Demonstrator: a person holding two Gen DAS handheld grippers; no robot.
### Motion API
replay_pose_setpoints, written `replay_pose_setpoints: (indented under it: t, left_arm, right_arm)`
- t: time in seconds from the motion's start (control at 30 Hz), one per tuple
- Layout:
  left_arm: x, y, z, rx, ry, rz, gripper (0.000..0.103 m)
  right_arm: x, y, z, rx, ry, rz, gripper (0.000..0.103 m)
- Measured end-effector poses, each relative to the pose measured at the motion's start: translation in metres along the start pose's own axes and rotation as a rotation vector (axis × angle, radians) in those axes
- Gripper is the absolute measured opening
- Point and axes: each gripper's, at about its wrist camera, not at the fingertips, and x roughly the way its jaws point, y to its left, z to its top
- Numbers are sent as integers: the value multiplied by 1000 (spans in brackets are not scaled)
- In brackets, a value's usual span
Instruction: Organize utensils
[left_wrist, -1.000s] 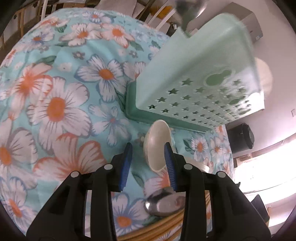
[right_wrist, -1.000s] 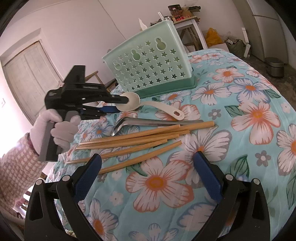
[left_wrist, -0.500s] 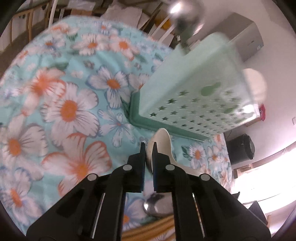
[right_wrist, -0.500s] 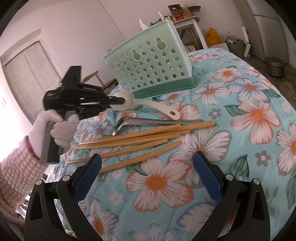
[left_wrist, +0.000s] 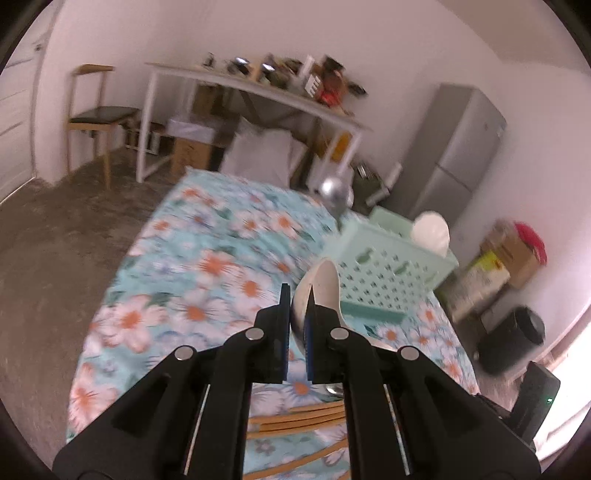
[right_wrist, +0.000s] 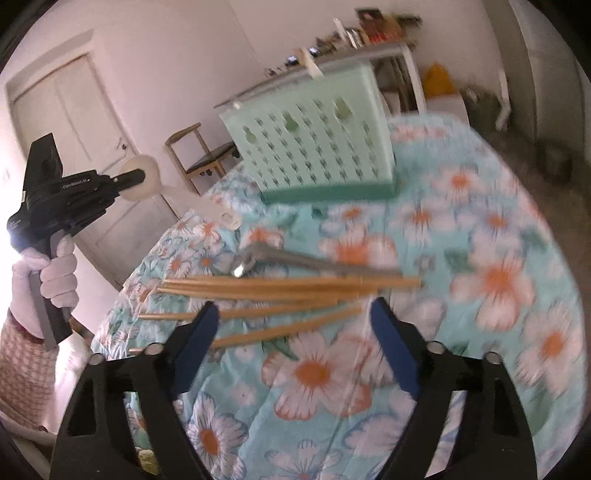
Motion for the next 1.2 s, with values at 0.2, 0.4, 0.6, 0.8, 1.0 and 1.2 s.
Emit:
replay_pose_setpoints:
  t: [0.2, 0.4, 0.6, 0.8, 1.0, 1.2]
  left_arm:
    - [-29, 25, 1, -36, -86, 68, 6]
    - [-39, 39, -1, -29, -133, 113, 6]
    - [-37, 53, -5, -37, -144, 121, 6]
    - [-30, 64, -7, -52, -136, 111, 6]
    - [-24, 73, -10, -75, -132, 105, 6]
    - [-20, 80, -12, -84, -122, 108, 6]
  right_arm:
    - [17, 27, 27, -237, 21, -88, 54]
    - [54, 50, 37, -496, 124, -139, 34]
    - [84, 62, 27, -687, 266, -171, 29]
    - [102, 67, 30, -789, 346, -185, 29]
    - [108, 86, 36, -851, 337, -169, 29]
    - [122, 100, 35, -898, 318, -170, 29]
